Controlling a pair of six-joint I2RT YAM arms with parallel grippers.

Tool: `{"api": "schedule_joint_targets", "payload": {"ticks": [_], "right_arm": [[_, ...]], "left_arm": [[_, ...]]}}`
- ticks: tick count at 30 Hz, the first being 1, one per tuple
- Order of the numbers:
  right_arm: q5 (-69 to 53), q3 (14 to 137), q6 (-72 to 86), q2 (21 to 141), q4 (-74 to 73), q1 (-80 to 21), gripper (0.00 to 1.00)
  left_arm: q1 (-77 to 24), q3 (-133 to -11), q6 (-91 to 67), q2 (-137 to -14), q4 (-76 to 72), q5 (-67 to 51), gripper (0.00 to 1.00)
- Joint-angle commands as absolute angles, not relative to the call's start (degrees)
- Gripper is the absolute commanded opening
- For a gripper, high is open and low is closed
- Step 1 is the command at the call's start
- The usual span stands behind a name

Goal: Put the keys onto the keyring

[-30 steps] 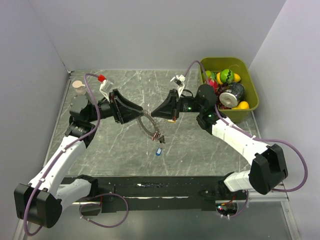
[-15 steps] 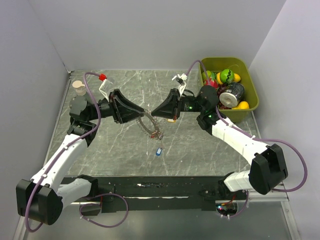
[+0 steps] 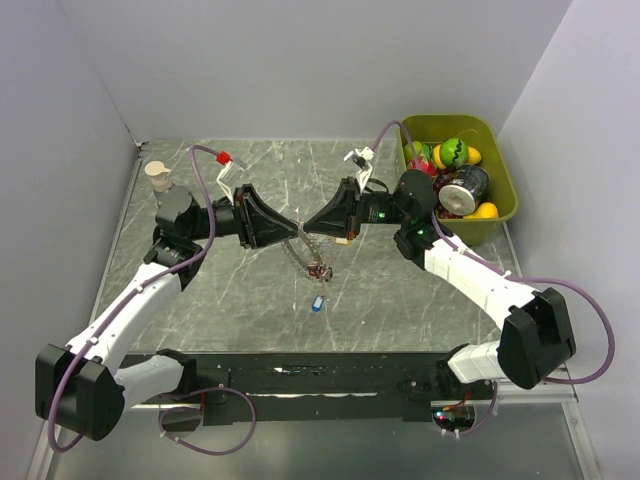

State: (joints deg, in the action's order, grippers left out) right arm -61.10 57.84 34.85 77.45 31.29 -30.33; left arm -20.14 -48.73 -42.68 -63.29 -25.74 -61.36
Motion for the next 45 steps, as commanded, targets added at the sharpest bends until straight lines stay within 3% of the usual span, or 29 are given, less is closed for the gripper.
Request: {"api": "schedule_joint_targets", "payload": {"ticks": [1,30,34,37,40,45], "right_arm": [[-61.0,60.12,34.54,74.27,34.19,-30.06,0.0],[-61.79,58.01,36.39,74.62,36.39,-30.23,0.0],[-61.17,57.74,36.21,74.36,35.95,-30.15,0.0],[-59.33,58.36,35.34,73.92,33.67,-30.15,0.0],[-52.93,60.11,32.0,72.86,24.89,-30.23,0.0],[-43.43,62.05,28.92,71.46,13.02,-30.23,0.0]], "left_arm": [[-20.92,-50.98,-40.52,-63.46,-25.31,-59.94,0.35],[-24.61,-54.4,-38.06,-66.62,-23.03,-55.37,0.01],[-24.61,-54.75,-36.92,-66.1,-21.54,-54.76,0.01],[-24.61,-55.46,-34.82,-65.22,-18.03,-53.36,0.07],[-24.61,-56.95,-31.3,-63.55,-11.79,-50.81,0.37],[-24.61,-58.71,-27.34,-61.26,-3.79,-46.76,0.65]]}}
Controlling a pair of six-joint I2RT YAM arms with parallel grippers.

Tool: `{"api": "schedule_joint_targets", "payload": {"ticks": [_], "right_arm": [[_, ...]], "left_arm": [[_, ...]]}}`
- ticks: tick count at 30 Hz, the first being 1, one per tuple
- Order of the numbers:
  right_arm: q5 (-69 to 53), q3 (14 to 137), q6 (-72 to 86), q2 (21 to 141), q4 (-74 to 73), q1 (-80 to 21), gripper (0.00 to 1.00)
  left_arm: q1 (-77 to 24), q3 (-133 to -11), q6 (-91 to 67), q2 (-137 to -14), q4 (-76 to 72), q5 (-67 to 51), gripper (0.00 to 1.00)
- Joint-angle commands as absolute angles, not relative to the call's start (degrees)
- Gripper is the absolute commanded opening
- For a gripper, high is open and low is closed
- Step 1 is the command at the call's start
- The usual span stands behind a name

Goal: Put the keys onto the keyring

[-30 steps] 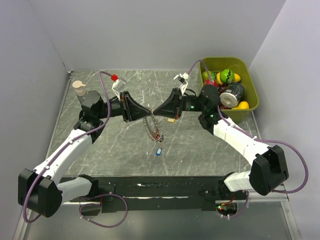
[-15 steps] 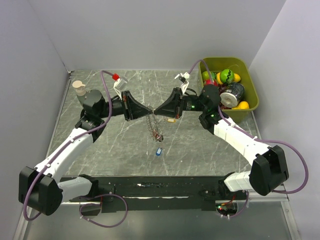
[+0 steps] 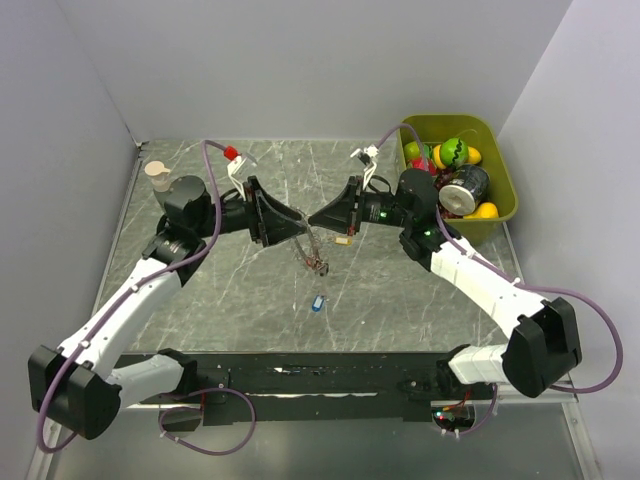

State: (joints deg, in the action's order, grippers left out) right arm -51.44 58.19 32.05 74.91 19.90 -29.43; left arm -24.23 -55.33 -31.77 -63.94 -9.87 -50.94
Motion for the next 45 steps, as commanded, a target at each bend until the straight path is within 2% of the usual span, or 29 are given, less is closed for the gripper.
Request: {"api": "schedule_joint_targets", "payload": {"ticks": [1,3,11,29,36,42,45], "right_arm": [[-40.98,62.31,28.39,71.46,11.96,-30.23,0.0],[-38.77,63.28,28.04,71.37,8.64,-30.32,0.0],[-31.12,64.86,27.6,71.28,3.52,-31.29,0.0],[-22.24,67.94,29.27,72.33,-4.57,-32.34,0.0],[-22.5,68.91,30.23,73.74,-5.89,-32.26,0.0],[-23.55,69.0,30.32,73.92,-5.71,-32.34,0.0],[-23.91,69.08,30.15,73.74,-5.71,-32.34,0.0]], "left_arm": [[-24.61,-58.97,-26.9,-61.26,-3.0,-46.5,0.67],[-24.7,-59.68,-25.67,-61.17,-0.81,-45.62,0.7],[-27.42,-62.75,-21.36,-62.92,5.62,-40.09,0.7],[-41.47,-71.45,-12.93,-70.48,16.17,-9.69,0.71],[-46.84,-73.83,-10.2,-74.09,18.63,-2.91,0.72],[-47.72,-74.09,-9.93,-75.85,18.37,-1.41,0.66],[-47.72,-73.74,-9.93,-76.2,17.76,-0.18,0.57]]}}
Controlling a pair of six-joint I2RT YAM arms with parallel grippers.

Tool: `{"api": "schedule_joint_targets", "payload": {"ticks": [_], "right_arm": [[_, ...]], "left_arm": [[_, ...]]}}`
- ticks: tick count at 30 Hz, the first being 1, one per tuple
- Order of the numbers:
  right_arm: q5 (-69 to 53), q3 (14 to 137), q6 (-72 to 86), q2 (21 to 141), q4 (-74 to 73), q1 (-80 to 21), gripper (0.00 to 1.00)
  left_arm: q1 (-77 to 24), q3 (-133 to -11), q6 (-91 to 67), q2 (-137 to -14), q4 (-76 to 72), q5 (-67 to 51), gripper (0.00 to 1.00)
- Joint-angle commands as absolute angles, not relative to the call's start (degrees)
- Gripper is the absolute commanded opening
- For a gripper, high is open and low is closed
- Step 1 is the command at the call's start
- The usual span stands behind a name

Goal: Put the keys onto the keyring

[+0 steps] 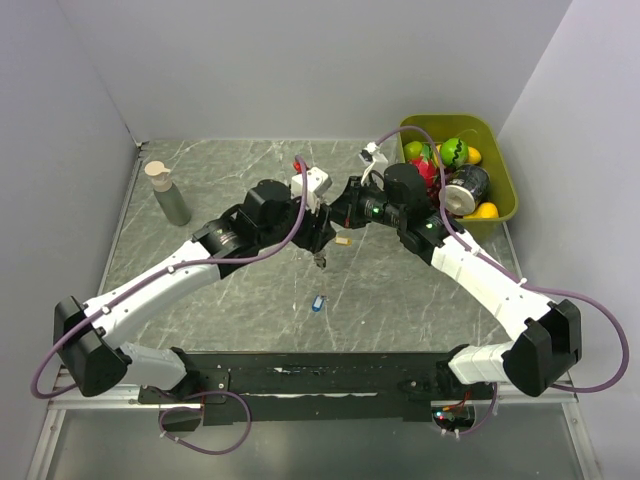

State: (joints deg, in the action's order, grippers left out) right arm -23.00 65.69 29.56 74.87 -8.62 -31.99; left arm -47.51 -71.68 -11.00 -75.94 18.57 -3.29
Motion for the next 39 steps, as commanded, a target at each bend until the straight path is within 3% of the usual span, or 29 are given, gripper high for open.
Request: {"api": "schedule_joint_targets", "payload": {"ticks": [1,12,16,28,34,39], "right_arm": [[-24.08,69.08,30.23,73.83,-5.71,-32.26,0.0],[-24.87,68.38,30.5,73.39,-5.1,-32.34,0.0],[-24.96,67.94,30.5,73.39,-4.92,-32.26,0.0],[-27.15,66.45,30.85,73.21,-3.25,-32.17,0.0],[-31.8,64.43,30.32,72.51,-0.27,-31.73,0.0],[-36.29,63.2,29.8,71.9,3.25,-30.85,0.1]], "left_arm": [[-47.64,-73.65,-9.93,-76.46,17.75,-0.18,0.51],[-47.72,-72.95,-10.72,-76.64,17.4,1.58,0.18],[-47.72,-71.9,-10.72,-74.45,16.53,2.28,0.01],[-46.32,-69.17,-11.95,-70.06,14.5,0.44,0.01],[-42.02,-67.59,-13.09,-67.41,12.66,-6.85,0.01],[-39.82,-67.76,-11.6,-66.27,12.83,-14.83,0.01]]}}
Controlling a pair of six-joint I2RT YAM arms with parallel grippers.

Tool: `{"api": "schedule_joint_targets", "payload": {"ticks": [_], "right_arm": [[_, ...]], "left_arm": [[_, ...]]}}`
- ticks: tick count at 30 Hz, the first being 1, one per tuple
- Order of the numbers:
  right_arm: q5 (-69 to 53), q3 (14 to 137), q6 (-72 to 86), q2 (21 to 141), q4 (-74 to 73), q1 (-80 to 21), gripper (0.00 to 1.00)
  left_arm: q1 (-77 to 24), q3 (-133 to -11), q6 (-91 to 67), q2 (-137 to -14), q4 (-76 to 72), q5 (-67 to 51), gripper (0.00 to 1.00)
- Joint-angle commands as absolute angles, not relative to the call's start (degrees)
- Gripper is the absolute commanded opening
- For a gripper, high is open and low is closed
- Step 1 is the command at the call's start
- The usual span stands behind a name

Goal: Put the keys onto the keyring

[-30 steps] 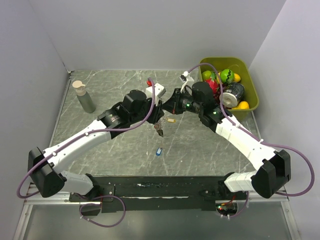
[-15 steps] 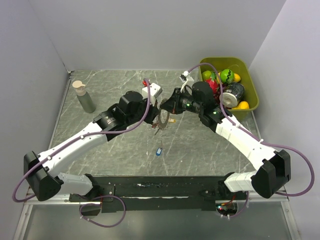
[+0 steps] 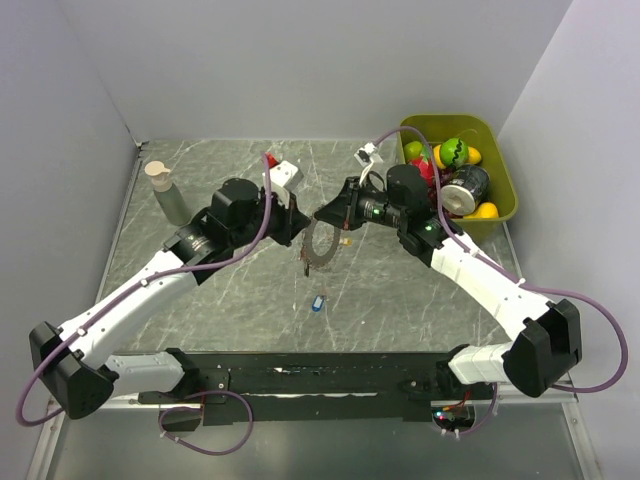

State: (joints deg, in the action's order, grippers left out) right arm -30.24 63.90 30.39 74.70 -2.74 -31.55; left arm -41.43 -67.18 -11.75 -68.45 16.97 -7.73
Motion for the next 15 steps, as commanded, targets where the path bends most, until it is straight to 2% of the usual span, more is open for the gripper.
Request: {"api": "schedule_joint_targets", "payload": {"ticks": [1,3,4,6,7,9,10,13,15], "right_arm": [[-36.99,63.11,29.36,71.46,3.86,-30.85,0.2],[-38.23,62.76,28.92,71.02,4.48,-30.59,0.31],[-38.32,62.67,28.65,70.23,4.66,-30.5,0.41],[-38.06,62.23,26.9,69.26,4.66,-30.32,0.52],[-37.8,62.05,25.15,68.13,4.48,-30.06,0.62],[-37.53,61.35,22.95,66.54,4.22,-29.8,0.72],[-38.31,60.91,20.5,64.88,4.91,-29.53,0.8],[-41.73,58.63,15.23,60.93,8.16,-29.27,0.89],[-44.11,58.01,12.58,59.51,9.75,-29.36,0.91]], "left_arm": [[-39.03,-67.85,-11.17,-66.1,13.01,-16.42,0.01],[-38.32,-67.85,-10.99,-65.74,12.83,-20.28,0.01],[-37.71,-67.76,-10.2,-65.66,12.92,-21.61,0.01],[-37.36,-67.68,-9.41,-64.96,13.01,-23.46,0.01],[-37.18,-67.76,-8.45,-64.86,13.09,-24.77,0.01],[-37.0,-67.68,-7.48,-64.25,13.62,-26.18,0.01],[-36.91,-67.76,-6.08,-64.07,13.88,-28.02,0.01],[-36.74,-68.03,-3.53,-63.46,14.59,-31.97,0.01],[-36.65,-68.73,-2.03,-63.28,15.81,-34.35,0.01]]}}
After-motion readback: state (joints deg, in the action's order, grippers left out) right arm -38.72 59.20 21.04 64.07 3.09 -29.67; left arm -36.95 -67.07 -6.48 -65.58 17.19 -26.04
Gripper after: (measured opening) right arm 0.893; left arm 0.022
